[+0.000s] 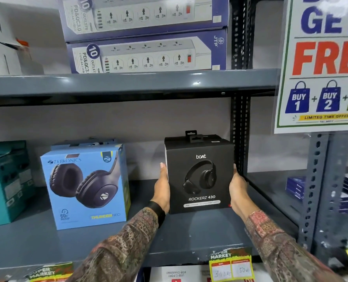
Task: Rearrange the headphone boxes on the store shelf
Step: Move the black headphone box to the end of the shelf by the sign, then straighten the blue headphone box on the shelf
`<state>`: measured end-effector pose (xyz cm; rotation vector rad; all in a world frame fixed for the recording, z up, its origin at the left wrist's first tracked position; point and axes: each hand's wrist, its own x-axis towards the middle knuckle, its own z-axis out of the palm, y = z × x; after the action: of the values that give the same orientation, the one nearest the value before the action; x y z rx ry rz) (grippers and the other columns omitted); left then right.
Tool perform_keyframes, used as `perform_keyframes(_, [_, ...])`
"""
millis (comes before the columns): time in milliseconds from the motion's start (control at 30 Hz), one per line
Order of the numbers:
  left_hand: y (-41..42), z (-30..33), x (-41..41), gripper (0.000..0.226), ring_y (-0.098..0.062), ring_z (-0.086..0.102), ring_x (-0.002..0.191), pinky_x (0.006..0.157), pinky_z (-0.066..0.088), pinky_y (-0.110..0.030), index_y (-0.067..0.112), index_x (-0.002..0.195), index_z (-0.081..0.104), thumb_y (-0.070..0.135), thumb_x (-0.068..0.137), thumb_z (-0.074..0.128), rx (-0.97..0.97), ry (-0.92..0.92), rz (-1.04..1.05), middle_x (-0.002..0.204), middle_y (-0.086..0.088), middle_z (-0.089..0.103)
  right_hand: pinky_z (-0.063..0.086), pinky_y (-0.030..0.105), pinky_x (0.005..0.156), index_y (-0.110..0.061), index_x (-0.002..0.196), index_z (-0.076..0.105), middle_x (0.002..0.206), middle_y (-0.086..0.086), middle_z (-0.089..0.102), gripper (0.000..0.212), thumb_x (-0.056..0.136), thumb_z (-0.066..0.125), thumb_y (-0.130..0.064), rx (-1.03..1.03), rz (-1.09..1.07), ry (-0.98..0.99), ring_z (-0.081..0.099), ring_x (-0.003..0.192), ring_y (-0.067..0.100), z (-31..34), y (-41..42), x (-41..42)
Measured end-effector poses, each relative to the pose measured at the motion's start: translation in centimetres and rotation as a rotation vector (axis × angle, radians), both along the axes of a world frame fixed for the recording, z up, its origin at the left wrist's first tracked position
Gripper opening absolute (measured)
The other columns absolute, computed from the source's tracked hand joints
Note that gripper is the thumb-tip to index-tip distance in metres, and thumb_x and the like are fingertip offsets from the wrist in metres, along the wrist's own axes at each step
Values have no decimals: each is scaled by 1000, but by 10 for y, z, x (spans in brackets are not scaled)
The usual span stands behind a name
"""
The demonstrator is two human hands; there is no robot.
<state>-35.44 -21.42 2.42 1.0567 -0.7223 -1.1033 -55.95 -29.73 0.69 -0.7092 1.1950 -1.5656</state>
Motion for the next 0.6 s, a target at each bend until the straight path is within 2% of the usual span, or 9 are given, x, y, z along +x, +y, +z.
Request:
perform_keyframes(133, [-4, -7, 6, 96, -33, 74, 121, 115, 53, -54, 17, 126, 77, 92, 72, 53, 14, -26, 58, 124, -10, 82, 49, 51, 115, -15, 133, 65, 137, 10, 71, 61, 98, 57, -63, -15, 18, 6, 66, 127, 33, 1, 8, 3])
perform_keyframes(200, [11, 4, 5, 83, -32, 75, 118, 110, 57, -50, 16, 125, 76, 84, 91, 44, 26, -39, 17, 122, -11, 81, 50, 53, 114, -14, 137, 63, 140, 10, 69, 70, 96, 51, -70, -32, 28, 0, 65, 129, 34, 1, 15, 2])
perform_keyframes(300, [27, 15, 8, 70, -25, 76, 109, 88, 61, -35, 14, 122, 74, 68, 106, 32, 56, -76, 7, 115, -8, 81, 51, 54, 112, -15, 140, 62, 139, 12, 69, 78, 95, 44, -76, -85, -42, 48, 66, 127, 35, 2, 31, 0])
perform_keyframes(333, [34, 16, 11, 70, -26, 74, 118, 94, 58, -34, 12, 131, 71, 67, 107, 33, 54, -114, 20, 125, -6, 79, 52, 54, 109, -15, 134, 65, 134, 13, 72, 75, 96, 42, -75, -115, -142, 112, 67, 123, 36, 4, 39, 1])
perform_keyframes(400, [56, 15, 24, 68, -26, 59, 143, 120, 45, -40, 7, 152, 58, 57, 108, 45, -8, -189, 41, 151, 1, 64, 53, 47, 95, -14, 118, 71, 120, 13, 76, 62, 101, 41, -66, -188, -385, 305, 69, 111, 37, 8, 60, 7])
perform_keyframes(433, [69, 13, 33, 65, -26, 54, 149, 128, 37, -44, 5, 156, 52, 49, 108, 52, -65, -230, 45, 161, -1, 56, 50, 42, 87, -14, 113, 71, 114, 12, 76, 53, 103, 43, -58, -263, -479, 390, 69, 106, 35, 10, 73, 14])
perform_keyframes(467, [85, 11, 43, 58, -20, 57, 146, 130, 36, -44, 10, 156, 54, 41, 107, 59, -126, -280, 42, 162, -2, 56, 46, 37, 81, -16, 110, 70, 109, 11, 75, 42, 105, 46, -50, -352, -515, 444, 67, 100, 31, 14, 90, 25])
perform_keyframes(533, [116, 9, 68, 45, -4, 65, 130, 125, 44, -35, 21, 151, 60, 24, 106, 65, -243, -373, 66, 150, 1, 66, 41, 31, 78, -21, 104, 68, 100, 8, 71, 22, 105, 53, -36, -560, -506, 481, 62, 91, 24, 22, 123, 54])
perform_keyframes(600, [139, 5, 101, 37, -3, 71, 122, 114, 53, -28, 28, 136, 68, 11, 104, 67, -326, -408, 150, 135, 1, 76, 43, 33, 74, -20, 96, 68, 89, 6, 67, 13, 102, 58, -26, -737, -456, 492, 59, 82, 21, 27, 150, 88])
